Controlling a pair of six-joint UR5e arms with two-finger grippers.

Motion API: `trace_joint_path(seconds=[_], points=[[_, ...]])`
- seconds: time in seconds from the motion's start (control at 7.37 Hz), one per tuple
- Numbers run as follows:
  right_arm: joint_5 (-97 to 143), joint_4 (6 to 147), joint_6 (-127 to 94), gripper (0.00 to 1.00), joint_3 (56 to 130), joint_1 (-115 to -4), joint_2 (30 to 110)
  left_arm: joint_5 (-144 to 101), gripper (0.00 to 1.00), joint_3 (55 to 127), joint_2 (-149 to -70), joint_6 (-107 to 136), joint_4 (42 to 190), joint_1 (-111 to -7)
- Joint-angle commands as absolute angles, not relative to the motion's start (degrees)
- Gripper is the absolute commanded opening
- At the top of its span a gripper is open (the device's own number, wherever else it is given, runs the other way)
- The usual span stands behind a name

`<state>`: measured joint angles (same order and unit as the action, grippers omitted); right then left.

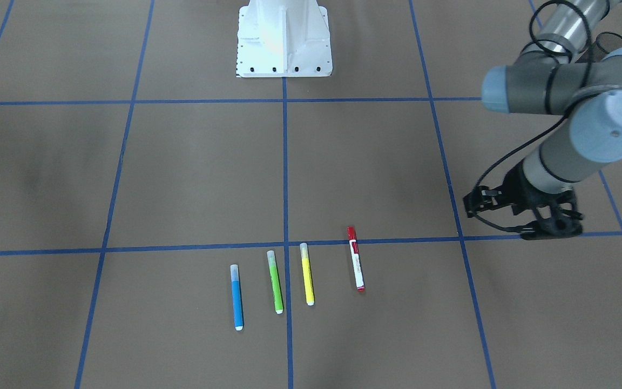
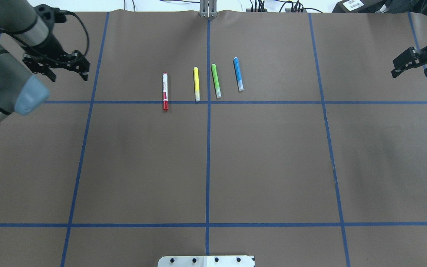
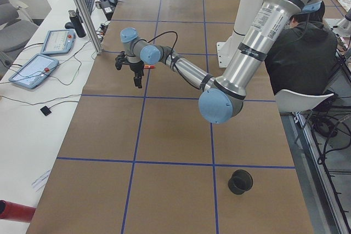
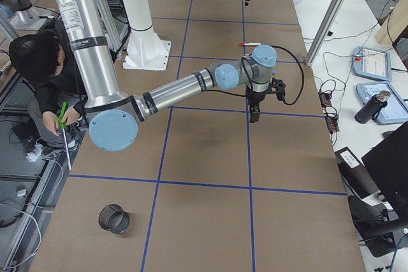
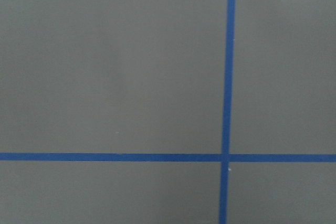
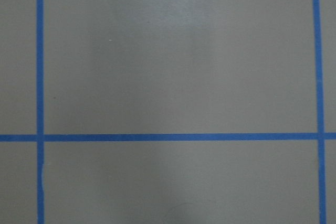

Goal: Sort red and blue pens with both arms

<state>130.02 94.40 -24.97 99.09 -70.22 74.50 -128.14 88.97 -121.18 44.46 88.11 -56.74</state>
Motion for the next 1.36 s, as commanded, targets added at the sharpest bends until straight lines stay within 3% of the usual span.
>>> trace_joint_path(seconds=[0.0, 0.41, 0.81, 1.22], points=[[130.0, 94.4, -25.6, 1.0, 97.2, -67.9, 71.5, -127.6, 1.0, 85.8, -127.7, 52.4, 88.5, -50.6], [130.1, 94.5, -27.0, 1.0, 95.0, -65.2, 68.5, -121.1, 1.0, 66.0, -138.6, 63.7, 106.2, -43.4], [130.4, 94.5, -30.6, 1.0, 92.1, -63.4, 65.7, -118.0, 0.97, 64.1, -140.0, 63.7, 107.2, -40.9], [132.2, 94.5, -30.6, 1.0, 92.2, -63.4, 65.5, -117.9, 0.78, 64.0, -139.7, 63.8, 107.1, -40.9]])
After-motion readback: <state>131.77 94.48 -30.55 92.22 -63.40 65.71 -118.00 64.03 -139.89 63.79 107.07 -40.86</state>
